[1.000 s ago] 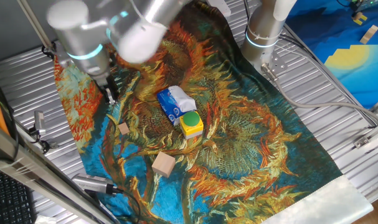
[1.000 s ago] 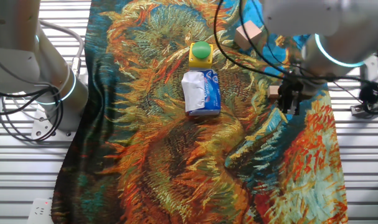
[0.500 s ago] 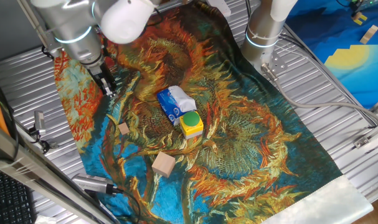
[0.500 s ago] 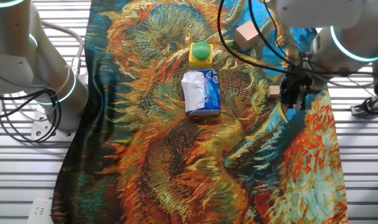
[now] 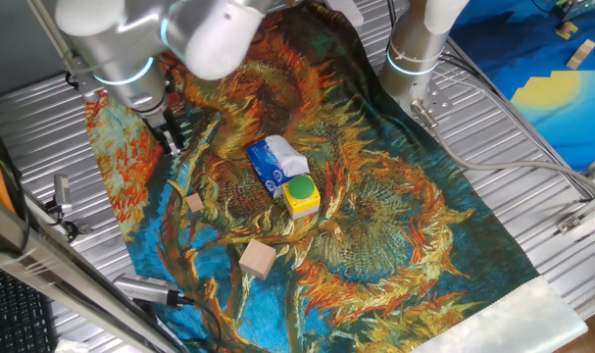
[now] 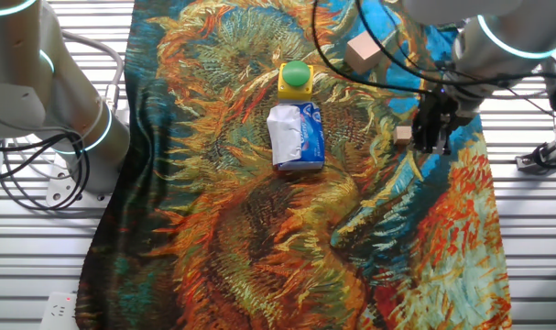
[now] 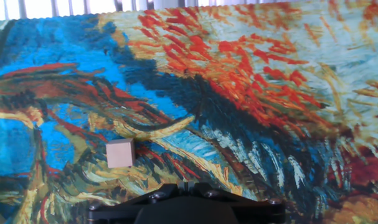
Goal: Approach and touch the side of the small block
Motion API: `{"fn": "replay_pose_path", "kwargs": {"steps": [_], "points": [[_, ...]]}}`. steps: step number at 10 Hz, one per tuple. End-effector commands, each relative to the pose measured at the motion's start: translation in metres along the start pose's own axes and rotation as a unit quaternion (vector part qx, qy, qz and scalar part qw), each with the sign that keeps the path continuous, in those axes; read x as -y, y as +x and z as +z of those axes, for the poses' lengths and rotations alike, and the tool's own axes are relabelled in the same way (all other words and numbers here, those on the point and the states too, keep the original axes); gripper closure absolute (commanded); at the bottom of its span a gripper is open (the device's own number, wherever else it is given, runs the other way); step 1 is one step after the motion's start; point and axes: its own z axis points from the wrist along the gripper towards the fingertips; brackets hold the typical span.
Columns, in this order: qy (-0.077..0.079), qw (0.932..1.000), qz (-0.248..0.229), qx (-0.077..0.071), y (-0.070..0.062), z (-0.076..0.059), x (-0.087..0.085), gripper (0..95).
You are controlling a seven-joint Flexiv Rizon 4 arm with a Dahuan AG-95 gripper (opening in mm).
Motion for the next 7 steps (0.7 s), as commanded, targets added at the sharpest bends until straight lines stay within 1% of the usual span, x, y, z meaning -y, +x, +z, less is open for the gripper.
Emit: {"fn": "replay_pose_path", "kwargs": {"steps": [1,3,5,6,7], "points": [[-0.002,1.0,-0.001,-0.003,-0.0026,0.0005,-0.0004,95.0],[-0.001,1.0,-0.004,-0.003,-0.0026,0.0005,-0.0005,95.0],[0.008,0.9999,-0.009,-0.003,-0.0026,0.0005,-0.0005,95.0],[0.009,0.9999,-0.014,-0.002,-0.0024,-0.0002,-0.0005,95.0],[0.008,0.9998,-0.015,-0.004,-0.0018,-0.0035,-0.0007,95.0]]}}
